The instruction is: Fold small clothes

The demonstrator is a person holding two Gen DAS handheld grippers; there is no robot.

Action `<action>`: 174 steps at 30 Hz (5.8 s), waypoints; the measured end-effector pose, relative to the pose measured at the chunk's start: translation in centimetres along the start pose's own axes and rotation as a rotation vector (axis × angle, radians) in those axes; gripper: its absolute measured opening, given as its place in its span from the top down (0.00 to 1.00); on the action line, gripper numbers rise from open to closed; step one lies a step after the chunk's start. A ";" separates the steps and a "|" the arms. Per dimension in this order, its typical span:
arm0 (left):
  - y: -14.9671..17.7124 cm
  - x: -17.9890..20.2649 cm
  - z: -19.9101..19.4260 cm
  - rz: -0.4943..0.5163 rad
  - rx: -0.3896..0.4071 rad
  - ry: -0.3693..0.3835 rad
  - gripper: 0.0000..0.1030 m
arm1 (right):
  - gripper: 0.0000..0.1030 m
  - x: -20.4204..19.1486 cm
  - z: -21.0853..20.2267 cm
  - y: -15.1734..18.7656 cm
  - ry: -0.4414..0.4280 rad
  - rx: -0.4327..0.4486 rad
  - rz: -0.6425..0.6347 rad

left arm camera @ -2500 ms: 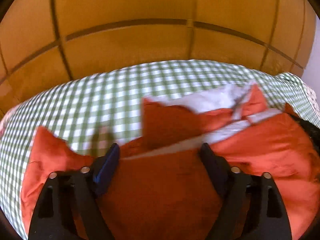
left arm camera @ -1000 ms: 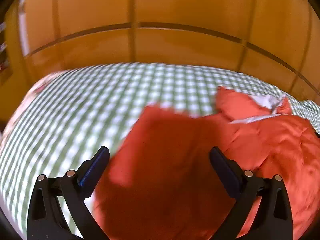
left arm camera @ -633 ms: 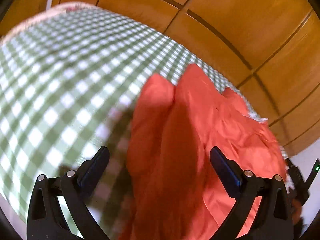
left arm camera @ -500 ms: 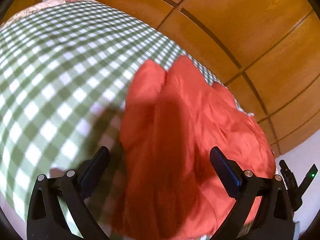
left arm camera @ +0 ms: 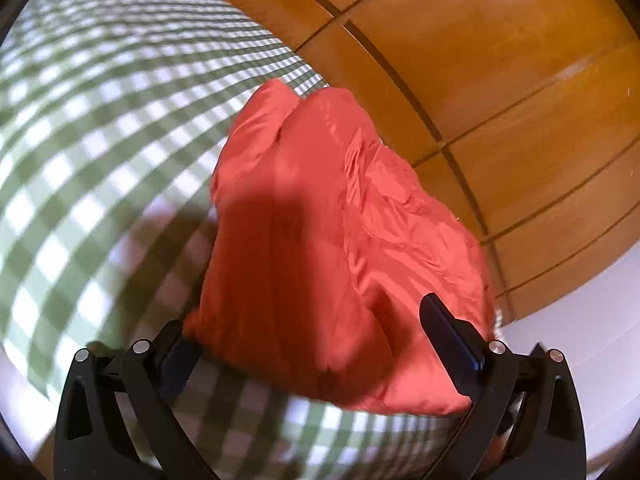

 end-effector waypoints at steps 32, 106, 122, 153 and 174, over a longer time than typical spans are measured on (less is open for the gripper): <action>-1.3 5.8 1.4 -0.038 0.065 0.205 0.83 | 0.02 0.0 -1.0 1.1 0.023 0.018 0.003; 2.5 26.0 -1.1 0.879 0.154 0.076 0.83 | 0.02 3.4 -1.6 0.8 -0.033 0.072 0.101; 5.8 31.3 2.6 1.066 0.073 0.073 0.81 | 0.02 8.2 -4.4 1.2 0.149 0.090 0.140; 18.3 33.2 13.3 1.467 -0.053 0.053 0.70 | 0.02 15.7 -4.1 8.7 0.019 -0.073 0.526; 21.1 32.2 14.5 1.593 -0.035 0.079 0.64 | 0.02 15.3 -12.2 -8.5 -0.127 0.183 0.248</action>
Point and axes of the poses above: each gripper's, at about its wrist camera, not at the fingertips, and z roughly the way its jaws point, x to its right, y to its underside, the point moved 3 cm from there along z, roughly the way its jaws point
